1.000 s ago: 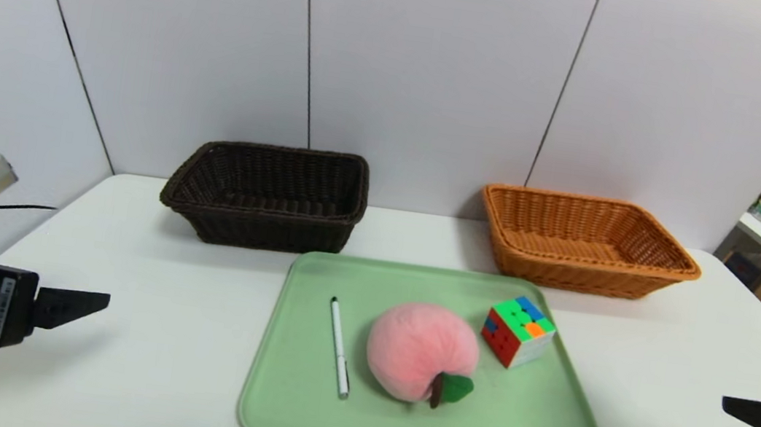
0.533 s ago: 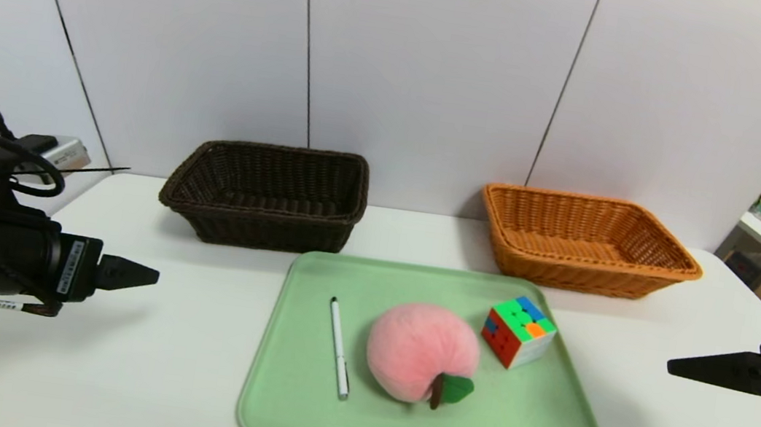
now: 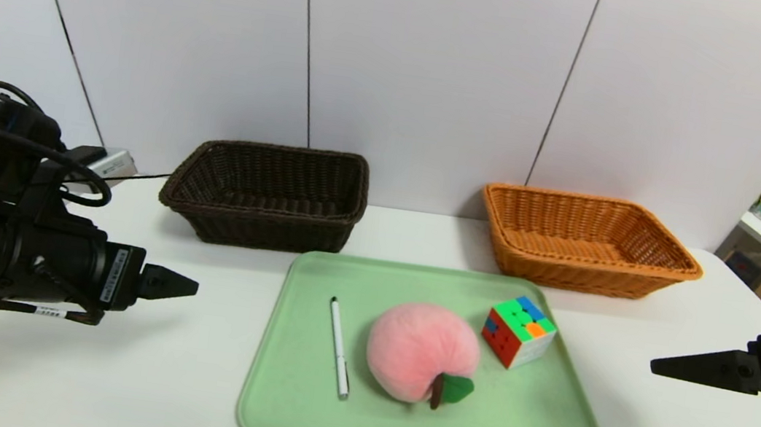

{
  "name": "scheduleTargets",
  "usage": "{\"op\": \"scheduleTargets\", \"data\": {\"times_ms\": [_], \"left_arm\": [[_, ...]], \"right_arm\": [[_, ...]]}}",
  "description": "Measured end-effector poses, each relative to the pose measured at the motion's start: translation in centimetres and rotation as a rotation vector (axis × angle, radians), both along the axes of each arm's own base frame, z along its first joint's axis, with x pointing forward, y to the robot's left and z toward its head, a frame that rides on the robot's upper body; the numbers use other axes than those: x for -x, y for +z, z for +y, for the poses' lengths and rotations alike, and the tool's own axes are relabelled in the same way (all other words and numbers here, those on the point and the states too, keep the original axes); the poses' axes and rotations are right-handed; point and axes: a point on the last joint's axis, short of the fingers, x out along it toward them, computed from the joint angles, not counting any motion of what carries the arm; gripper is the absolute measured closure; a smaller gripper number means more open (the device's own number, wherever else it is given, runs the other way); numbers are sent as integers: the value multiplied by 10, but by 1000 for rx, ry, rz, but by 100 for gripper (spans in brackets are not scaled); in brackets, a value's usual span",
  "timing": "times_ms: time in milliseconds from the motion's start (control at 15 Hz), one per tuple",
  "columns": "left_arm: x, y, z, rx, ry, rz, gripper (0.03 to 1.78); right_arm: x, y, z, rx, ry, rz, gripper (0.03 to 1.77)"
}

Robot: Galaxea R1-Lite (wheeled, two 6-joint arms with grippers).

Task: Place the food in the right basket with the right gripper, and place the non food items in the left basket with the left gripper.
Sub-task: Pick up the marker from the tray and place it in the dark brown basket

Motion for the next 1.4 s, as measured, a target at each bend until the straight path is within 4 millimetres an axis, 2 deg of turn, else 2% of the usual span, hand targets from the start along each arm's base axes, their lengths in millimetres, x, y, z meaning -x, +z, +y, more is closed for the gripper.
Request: {"op": "scheduleTargets", "data": {"times_ms": [400,667,933,1400], "left_arm": [[1,12,-31,34,-116,-33,12],[-4,19,-60,113,-114,-1,12],[-7,10,-90,57,-67,15,12],[-31,-18,-156,-4,148,111,12]], "right_arm": [[-9,2,2,19,10,-5,10],[-6,3,3,88,119,-15,10],[-23,15,6,36,51,-11,10],[-35,13,15,48,66,12,10]]}}
